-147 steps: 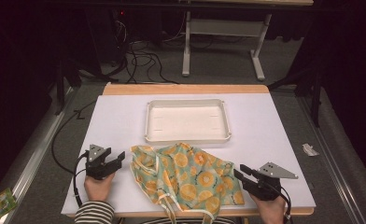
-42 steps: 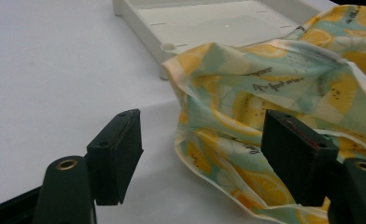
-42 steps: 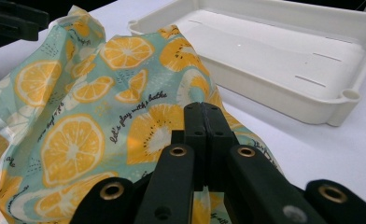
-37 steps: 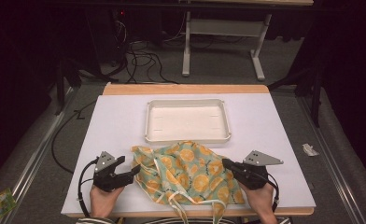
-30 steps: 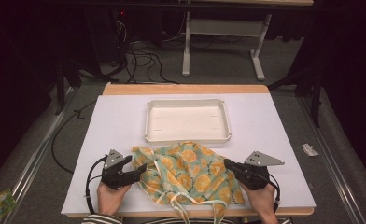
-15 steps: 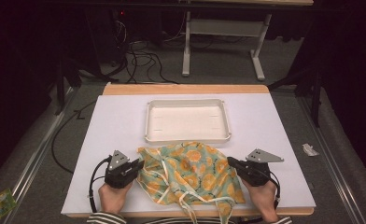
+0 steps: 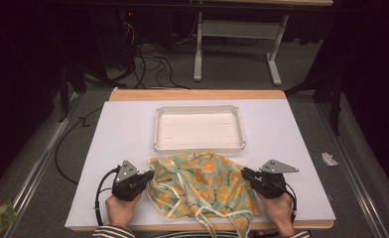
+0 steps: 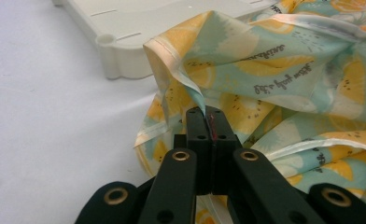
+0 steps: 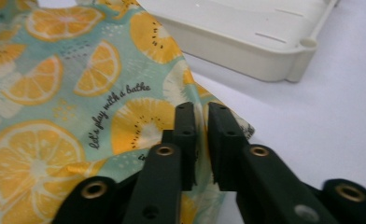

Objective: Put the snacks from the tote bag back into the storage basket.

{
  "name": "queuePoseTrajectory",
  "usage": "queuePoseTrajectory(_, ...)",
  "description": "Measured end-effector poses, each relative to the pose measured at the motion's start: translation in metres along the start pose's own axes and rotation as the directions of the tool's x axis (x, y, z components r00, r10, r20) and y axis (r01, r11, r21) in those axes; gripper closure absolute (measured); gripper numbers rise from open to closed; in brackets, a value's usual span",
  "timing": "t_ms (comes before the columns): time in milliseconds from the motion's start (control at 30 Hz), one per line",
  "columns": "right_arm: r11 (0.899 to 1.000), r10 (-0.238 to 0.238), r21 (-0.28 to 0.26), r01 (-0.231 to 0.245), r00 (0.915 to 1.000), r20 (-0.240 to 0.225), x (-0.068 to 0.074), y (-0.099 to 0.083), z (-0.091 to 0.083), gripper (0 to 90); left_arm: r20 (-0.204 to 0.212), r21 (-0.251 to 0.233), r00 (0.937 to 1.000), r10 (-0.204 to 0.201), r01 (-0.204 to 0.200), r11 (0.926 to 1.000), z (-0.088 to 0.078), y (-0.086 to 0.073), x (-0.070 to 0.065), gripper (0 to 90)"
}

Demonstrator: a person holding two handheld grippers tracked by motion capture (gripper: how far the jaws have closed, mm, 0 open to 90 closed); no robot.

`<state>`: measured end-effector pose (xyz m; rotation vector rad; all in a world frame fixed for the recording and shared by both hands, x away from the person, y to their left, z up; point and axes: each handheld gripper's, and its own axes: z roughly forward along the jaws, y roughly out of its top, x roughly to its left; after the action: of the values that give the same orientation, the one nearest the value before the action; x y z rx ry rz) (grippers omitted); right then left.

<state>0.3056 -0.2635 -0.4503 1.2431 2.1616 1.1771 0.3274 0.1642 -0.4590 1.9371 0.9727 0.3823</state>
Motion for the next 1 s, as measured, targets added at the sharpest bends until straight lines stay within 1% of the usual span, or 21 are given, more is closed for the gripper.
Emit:
queuePoseTrajectory(33, 1.0, 0.002, -0.005, -0.002, 1.0, 0.0, 0.002, 0.001, -0.002, 78.1, 0.004, 0.001, 1.0, 0.003, -0.003, 1.0, 0.0, 0.0, 0.0, 90.0)
queuePoseTrajectory(133, 0.999, -0.027, -0.035, 0.027, 0.9996, -0.001, 0.01, 0.006, -0.01, 70.8, 0.008, -0.003, 1.0, 0.005, -0.005, 1.0, 0.0, 0.001, -0.001, 90.0)
queuePoseTrajectory(200, 0.997, -0.047, -0.055, 0.046, 0.9989, -0.004, 0.016, 0.009, -0.016, 67.5, 0.009, -0.004, 1.0, 0.005, -0.005, 1.0, 0.0, 0.001, -0.001, 90.0)
queuePoseTrajectory(233, 0.996, -0.063, -0.063, 0.062, 0.9979, -0.011, 0.019, 0.01, -0.018, 66.1, 0.013, -0.003, 0.9999, 0.007, -0.007, 1.0, -0.001, 0.001, -0.002, 90.0)
queuePoseTrajectory(300, 0.994, -0.082, -0.074, 0.08, 0.9964, -0.024, 0.026, 0.011, -0.023, 64.9, 0.016, 0.0, 0.9998, 0.011, -0.011, 0.9999, -0.001, 0.002, -0.002, 90.0)
queuePoseTrajectory(367, 0.992, -0.107, -0.077, 0.104, 0.9937, -0.036, 0.034, 0.01, -0.027, 63.5, 0.021, -0.002, 0.9998, 0.009, -0.009, 1.0, -0.001, 0.002, -0.003, 90.0)
queuePoseTrajectory(400, 0.991, -0.116, -0.074, 0.112, 0.992, -0.05, 0.039, 0.009, -0.027, 62.8, 0.021, -0.002, 0.9998, 0.009, -0.009, 1.0, -0.001, 0.002, -0.003, 90.0)
queuePoseTrajectory(433, 0.991, -0.116, -0.074, 0.112, 0.992, -0.05, 0.039, 0.009, -0.027, 62.8, 0.022, -0.003, 0.9997, 0.008, -0.008, 1.0, -0.001, 0.002, -0.003, 90.0)
queuePoseTrajectory(467, 0.989, -0.139, -0.06, 0.135, 0.9881, -0.066, 0.044, 0.007, -0.027, 60.4, 0.024, -0.007, 0.9997, 0.008, -0.007, 0.9999, -0.001, 0.002, -0.003, 90.0)
queuePoseTrajectory(533, 0.99, -0.134, -0.048, 0.131, 0.988, -0.077, 0.045, 0.005, -0.026, 57.1, 0.024, -0.008, 0.9997, 0.007, -0.007, 0.9999, -0.001, 0.002, -0.003, 90.0)
queuePoseTrajectory(700, 0.993, -0.117, -0.028, 0.115, 0.9879, -0.101, 0.043, -0.001, -0.024, 48.1, 0.027, -0.011, 0.9996, 0.008, -0.008, 0.9999, -0.002, 0.003, -0.003, 90.0)
queuePoseTrajectory(767, 0.993, -0.115, -0.013, 0.114, 0.9888, -0.096, 0.043, -0.003, -0.025, 45.4, 0.028, -0.012, 0.9996, 0.008, -0.008, 0.9999, -0.002, 0.003, -0.003, 90.0)
queuePoseTrajectory(833, 0.994, -0.107, -0.01, 0.107, 0.9902, -0.089, 0.041, -0.004, -0.025, 42.2, 0.028, -0.013, 0.9996, 0.008, -0.007, 0.9999, -0.001, 0.003, -0.003, 90.0)
queuePoseTrajectory(867, 0.995, -0.1, -0.014, 0.099, 0.992, -0.077, 0.04, -0.005, -0.027, 41.5, 0.028, -0.013, 0.9996, 0.008, -0.007, 0.9999, -0.001, 0.003, -0.003, 90.0)
queuePoseTrajectory(933, 0.996, -0.087, -0.023, 0.085, 0.9937, -0.071, 0.038, -0.006, -0.029, 39.7, 0.03, -0.014, 0.9995, 0.006, -0.006, 0.9999, -0.001, 0.003, -0.003, 90.0)
queuePoseTrajectory(1000, 0.996, -0.086, -0.01, 0.085, 0.9933, -0.077, 0.036, -0.006, -0.029, 38.2, 0.031, -0.013, 0.9995, 0.006, -0.006, 0.9999, -0.001, 0.003, -0.003, 90.0)
